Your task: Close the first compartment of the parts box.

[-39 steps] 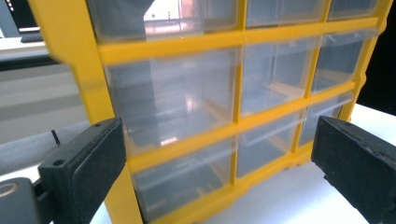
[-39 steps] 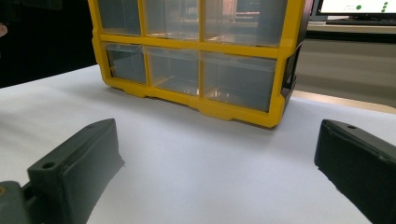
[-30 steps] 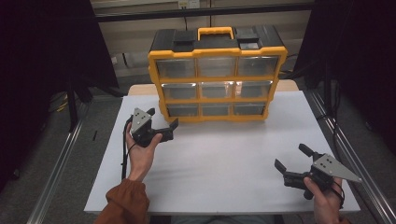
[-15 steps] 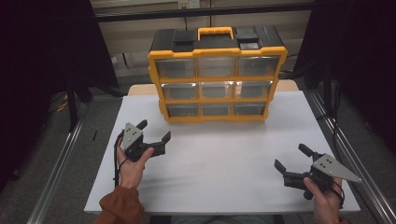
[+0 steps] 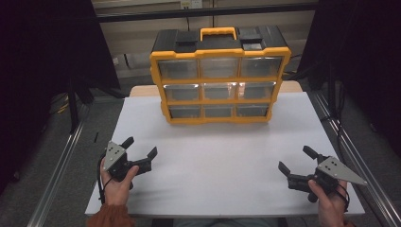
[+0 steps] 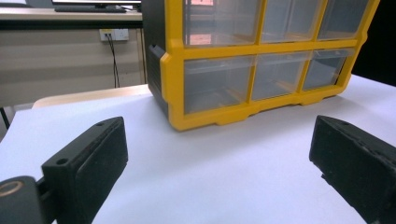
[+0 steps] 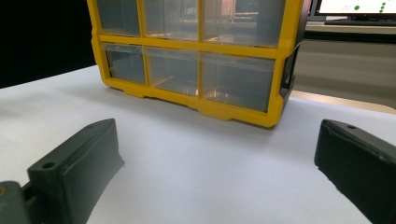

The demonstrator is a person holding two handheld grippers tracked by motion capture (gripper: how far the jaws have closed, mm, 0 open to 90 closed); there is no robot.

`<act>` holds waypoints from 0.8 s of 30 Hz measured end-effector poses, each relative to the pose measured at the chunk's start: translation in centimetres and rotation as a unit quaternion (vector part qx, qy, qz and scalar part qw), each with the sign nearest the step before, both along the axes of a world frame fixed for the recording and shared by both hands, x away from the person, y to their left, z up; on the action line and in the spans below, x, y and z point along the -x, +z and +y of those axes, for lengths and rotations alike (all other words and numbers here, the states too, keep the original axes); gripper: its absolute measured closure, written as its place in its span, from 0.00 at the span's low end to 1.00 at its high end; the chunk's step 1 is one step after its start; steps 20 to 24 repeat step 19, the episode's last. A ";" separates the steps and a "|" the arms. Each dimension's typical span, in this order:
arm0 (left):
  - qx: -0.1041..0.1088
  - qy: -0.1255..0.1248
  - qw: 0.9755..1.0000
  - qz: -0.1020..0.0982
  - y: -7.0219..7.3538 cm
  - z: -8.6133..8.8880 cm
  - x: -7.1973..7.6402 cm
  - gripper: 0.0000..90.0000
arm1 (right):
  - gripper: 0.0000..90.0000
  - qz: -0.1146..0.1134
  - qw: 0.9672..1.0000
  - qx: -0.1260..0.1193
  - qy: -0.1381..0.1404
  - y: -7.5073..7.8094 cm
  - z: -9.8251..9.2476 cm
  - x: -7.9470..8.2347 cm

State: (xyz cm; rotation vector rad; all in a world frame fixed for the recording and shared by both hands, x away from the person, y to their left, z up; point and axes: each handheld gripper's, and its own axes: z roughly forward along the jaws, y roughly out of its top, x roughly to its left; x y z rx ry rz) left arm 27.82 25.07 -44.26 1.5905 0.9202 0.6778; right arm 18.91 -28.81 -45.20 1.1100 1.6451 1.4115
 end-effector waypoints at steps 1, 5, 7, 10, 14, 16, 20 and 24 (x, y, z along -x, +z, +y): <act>0.000 0.002 1.000 -0.003 0.0 0.2 0.3 0.05 | 0.00 0.000 1.000 0.000 0.000 0.0 0.0 0.0; 0.007 0.015 1.000 -0.008 0.1 0.9 1.4 0.05 | 0.00 -0.001 1.000 0.001 -0.001 0.0 0.0 0.0; 0.003 0.014 1.000 -0.010 0.1 1.4 1.8 0.05 | 0.00 -0.001 1.000 0.001 -0.002 0.0 -0.1 0.0; -0.003 0.016 1.000 -0.006 -0.1 2.1 2.6 0.05 | 0.00 0.000 1.000 0.000 -0.007 0.0 -0.3 0.2; 0.015 0.030 0.999 -0.003 0.0 2.3 2.4 0.05 | 0.00 0.004 1.000 -0.001 -0.013 -0.1 -0.4 0.2; 0.020 0.028 0.999 -0.006 0.2 2.1 2.3 0.05 | 0.00 0.007 1.000 -0.002 -0.008 -0.2 -0.2 0.0; 0.012 0.024 1.000 -0.004 0.3 1.8 2.3 0.05 | 0.00 0.007 1.000 0.000 -0.003 -0.1 0.0 0.0; 0.012 0.024 1.000 -0.004 0.3 1.8 2.3 0.05 | 0.00 0.007 1.000 0.000 -0.003 -0.1 0.0 0.0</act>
